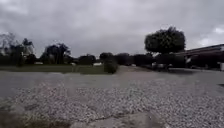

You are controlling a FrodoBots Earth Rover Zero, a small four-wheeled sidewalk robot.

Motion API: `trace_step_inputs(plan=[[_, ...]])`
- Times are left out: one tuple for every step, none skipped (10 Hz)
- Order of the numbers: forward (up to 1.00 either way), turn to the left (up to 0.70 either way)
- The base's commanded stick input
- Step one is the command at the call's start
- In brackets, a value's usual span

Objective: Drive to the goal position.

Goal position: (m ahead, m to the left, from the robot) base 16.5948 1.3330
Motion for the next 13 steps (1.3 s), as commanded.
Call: trace_step_inputs(plan=[[0.50,0.00],[0.50,0.00],[0.50,-0.03],[0.50,-0.16],[0.50,-0.50],[0.50,-0.50],[0.50,-0.50],[0.50,-0.19],[0.50,0.00],[0.50,0.00],[0.50,0.00],[0.50,0.00],[0.50,0.00]])
